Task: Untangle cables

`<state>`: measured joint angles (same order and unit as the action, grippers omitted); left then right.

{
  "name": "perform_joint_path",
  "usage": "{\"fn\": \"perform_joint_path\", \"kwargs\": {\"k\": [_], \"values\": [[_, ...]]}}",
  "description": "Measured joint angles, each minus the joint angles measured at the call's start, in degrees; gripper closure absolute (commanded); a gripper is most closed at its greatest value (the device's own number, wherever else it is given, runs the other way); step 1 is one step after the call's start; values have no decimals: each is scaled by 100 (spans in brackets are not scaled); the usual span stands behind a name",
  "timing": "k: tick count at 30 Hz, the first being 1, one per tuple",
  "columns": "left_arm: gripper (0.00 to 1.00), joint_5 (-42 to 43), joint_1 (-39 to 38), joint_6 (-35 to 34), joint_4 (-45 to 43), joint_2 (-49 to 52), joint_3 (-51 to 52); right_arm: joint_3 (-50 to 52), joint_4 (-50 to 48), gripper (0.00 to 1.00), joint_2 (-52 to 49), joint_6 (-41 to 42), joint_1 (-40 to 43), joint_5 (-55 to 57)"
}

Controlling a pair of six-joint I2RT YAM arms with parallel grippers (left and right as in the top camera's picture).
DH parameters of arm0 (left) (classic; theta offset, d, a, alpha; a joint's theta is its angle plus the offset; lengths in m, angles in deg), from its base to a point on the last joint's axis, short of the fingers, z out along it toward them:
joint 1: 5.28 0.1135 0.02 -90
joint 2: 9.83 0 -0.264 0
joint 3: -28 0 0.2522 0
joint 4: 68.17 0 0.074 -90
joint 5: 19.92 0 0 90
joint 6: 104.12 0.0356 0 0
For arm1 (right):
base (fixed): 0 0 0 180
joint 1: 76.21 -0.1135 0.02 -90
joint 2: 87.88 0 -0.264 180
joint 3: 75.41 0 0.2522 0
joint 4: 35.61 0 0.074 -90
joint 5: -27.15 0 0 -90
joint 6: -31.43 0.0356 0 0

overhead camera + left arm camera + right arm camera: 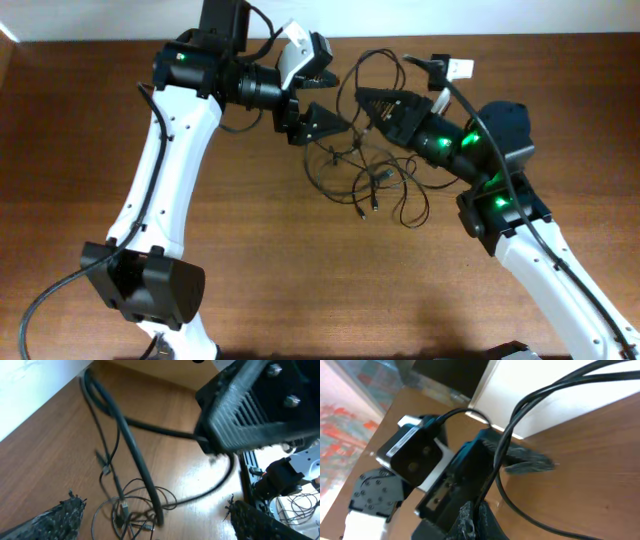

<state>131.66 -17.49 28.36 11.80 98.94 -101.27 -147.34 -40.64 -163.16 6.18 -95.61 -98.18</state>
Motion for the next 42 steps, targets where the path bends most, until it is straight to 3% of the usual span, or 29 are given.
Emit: {"fn": "perform_joint_path", "kwargs": {"k": [1,3,4,10,14,17,19,20,23,30,35,42], "values": [[48,9,-33,0,-2,13,0,0,-15,96,0,2,-50,-37],[95,24,-87,22,11,61,0,0,-15,96,0,2,-101,-59],[100,35,-109,17,2,79,0,0,-17,96,0,0,-101,-68],[100,-81,-111,39,-2,87,0,0,-15,96,0,0,-107,-101],[100,-1213,35,-275,-144,87,0,0,-13,96,0,2,-107,-101],[100,-3375,313,-1650,-476,87,0,0,-17,96,0,4,-107,-101],[100,-4385,496,-2643,-505,96,0,0,-17,96,0,2,-107,-98],[100,-5488,721,-3180,-505,111,0,0,-15,96,-2,0,-107,-96],[100,-6301,1252,-4229,-391,138,0,0,-13,96,-2,2,-107,-79],[100,-6636,2315,-6275,-129,140,0,0,-15,96,-2,0,-107,-55],[100,-6693,2747,-6876,-42,140,0,0,-15,96,-4,2,-107,-55],[99,-7744,3178,-7670,-44,140,0,0,-15,96,-4,0,-44,-55]]}}
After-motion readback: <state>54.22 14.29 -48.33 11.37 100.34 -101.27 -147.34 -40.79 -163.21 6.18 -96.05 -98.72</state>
